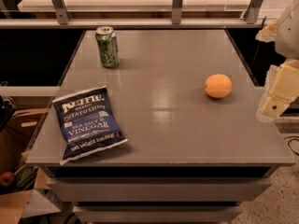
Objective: Move orange near blue chip bag
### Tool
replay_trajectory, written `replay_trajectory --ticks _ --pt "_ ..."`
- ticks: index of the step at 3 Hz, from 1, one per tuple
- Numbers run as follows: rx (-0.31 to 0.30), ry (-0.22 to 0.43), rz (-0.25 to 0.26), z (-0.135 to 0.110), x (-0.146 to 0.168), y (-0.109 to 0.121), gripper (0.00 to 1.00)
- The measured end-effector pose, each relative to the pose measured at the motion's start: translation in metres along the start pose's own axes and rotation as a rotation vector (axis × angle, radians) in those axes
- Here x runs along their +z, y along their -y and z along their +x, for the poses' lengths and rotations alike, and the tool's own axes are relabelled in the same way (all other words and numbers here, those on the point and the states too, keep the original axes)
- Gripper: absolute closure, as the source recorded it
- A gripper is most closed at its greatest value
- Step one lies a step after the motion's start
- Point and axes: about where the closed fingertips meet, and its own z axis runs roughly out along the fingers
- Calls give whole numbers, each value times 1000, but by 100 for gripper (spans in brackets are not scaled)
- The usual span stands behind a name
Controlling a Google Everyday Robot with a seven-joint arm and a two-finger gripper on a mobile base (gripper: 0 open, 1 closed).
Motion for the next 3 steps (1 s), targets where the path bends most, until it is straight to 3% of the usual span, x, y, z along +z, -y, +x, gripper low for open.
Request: replay_trajectory --ticks 1,2,3 --pt "0 0 0 0 0 0 0" --pt "-77 -5 14 -5 2 5 0" --pt "-212 -25 -9 -12 21 21 0"
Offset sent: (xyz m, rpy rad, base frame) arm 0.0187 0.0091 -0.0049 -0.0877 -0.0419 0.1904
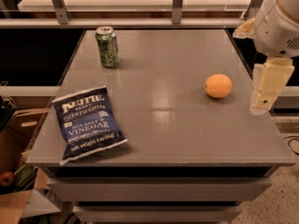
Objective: Move orange near blue chip bag
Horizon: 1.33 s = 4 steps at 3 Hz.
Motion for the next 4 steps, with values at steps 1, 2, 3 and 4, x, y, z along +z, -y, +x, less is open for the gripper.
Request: replay_trajectory --ticks 1,2,3,4 --pt "-127 -14 -55 1 29 23 0" --pt "-216 -18 -107 7 60 43 0" --pt "-257 2 -142 18 86 60 0" --pt "-274 44 -163 27 111 68 0"
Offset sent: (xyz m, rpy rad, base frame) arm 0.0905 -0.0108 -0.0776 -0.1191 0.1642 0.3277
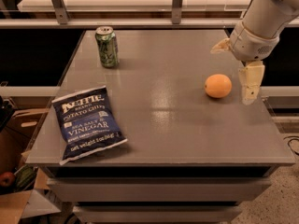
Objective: Move orange near blue chip bag
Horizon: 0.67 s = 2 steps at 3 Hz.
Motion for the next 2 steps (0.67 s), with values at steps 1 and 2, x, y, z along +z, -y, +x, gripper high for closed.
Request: replay_trajectory --ticks 1,2 --pt "-5 29 -26 8 20 5 0" --pt "-9 49 -39 12 31 9 15"
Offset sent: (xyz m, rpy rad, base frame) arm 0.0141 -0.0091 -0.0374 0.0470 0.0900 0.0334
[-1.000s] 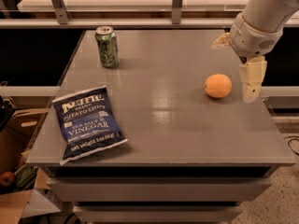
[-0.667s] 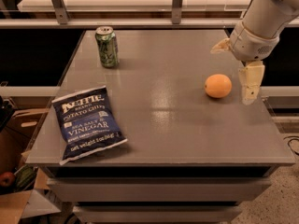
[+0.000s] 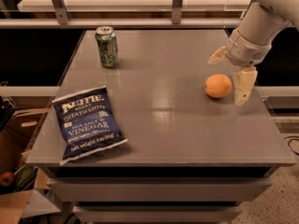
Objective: Move orange near blue chip bag
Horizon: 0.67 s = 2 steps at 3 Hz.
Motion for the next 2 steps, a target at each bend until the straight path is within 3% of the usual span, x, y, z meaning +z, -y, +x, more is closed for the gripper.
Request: replay_trajectory --ticks 2 --pt "-31 8 -6 -8 -2 6 61"
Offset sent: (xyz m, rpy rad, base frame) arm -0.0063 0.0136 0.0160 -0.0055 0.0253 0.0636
